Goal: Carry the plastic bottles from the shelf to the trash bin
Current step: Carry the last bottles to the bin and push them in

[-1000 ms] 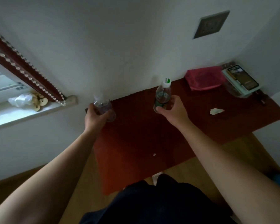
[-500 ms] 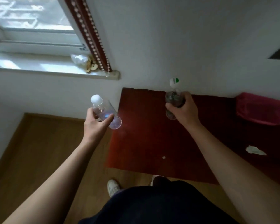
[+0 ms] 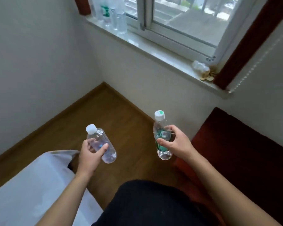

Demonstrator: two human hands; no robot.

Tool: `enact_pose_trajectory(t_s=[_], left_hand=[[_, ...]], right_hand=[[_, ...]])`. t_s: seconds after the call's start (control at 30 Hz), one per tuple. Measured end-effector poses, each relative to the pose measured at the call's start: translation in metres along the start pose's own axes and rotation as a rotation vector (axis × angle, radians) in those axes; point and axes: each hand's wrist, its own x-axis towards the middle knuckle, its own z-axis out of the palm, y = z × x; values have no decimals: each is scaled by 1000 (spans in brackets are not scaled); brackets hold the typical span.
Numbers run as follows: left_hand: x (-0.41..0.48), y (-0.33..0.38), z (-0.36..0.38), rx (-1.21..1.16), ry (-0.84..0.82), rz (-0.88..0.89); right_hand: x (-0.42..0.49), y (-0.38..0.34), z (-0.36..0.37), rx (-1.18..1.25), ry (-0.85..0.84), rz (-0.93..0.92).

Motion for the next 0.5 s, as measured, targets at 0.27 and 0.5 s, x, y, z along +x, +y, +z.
enact_pose_trajectory(t_s=[0.27,0.5], left_hand=[[-10,-92,-113,-53,209,-207],[13,-119,-152,-126,335,-333]], right_hand=[[31,-47,116,-85,-209,-7],[81,-69,154,-179,-265,35]])
